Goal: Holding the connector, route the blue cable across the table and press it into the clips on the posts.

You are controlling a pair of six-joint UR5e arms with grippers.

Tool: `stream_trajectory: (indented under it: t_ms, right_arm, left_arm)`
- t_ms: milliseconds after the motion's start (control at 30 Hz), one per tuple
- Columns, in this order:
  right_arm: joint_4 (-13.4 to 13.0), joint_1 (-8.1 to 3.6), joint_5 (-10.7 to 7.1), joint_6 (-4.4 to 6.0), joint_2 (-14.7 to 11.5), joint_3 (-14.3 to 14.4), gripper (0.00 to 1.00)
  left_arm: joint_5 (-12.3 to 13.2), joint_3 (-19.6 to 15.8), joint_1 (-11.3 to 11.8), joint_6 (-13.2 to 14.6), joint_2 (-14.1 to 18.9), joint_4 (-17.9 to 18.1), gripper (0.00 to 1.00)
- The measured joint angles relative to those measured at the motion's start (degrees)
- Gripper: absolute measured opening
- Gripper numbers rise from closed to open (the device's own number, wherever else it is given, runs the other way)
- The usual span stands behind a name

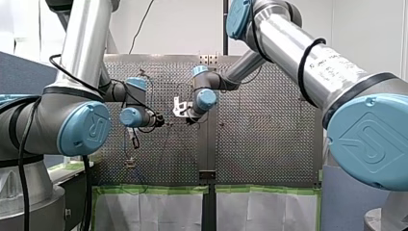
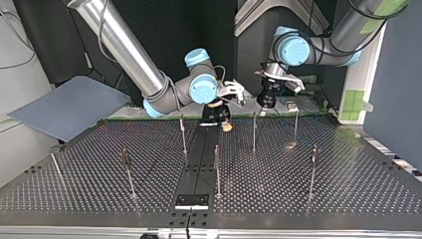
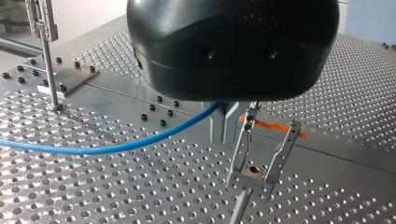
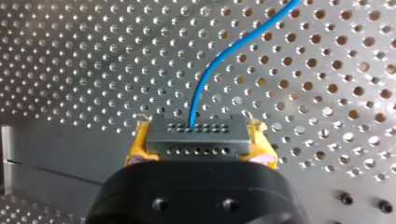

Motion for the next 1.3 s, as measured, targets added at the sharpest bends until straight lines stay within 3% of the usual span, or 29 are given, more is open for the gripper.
stream_trajectory:
  t_ms: [233,433,833,1033,1300]
  right_arm:
    - [0.20,-0.04,-0.15,2.12,-0.41,0.51,0.00]
    - [0.15,-0.24,-0.02,2.86,-0.40,2.31,0.00]
    - [0.05,-1.69,-0.06,3.83,-0.37,3.94,0.00]
    - [0.02,-2.49,-0.14,3.80,-0.36,4.05,0.00]
    - [-0.06,-3.28,-0.17,3.62,-0.35,4.06,0.00]
  left_arm:
    - [-2.24,-1.89,0.01,-0.40,0.50,-0.38,0.00]
    - [-2.80,-3.23,0.00,-0.39,0.52,1.01,0.00]
    - [-2.69,-3.90,0.13,-0.59,-0.43,2.58,0.00]
    - [-2.21,-1.80,0.43,-0.78,-3.10,4.02,0.00]
    - [-2.09,2.18,1.03,-1.53,-5.68,3.21,0.00]
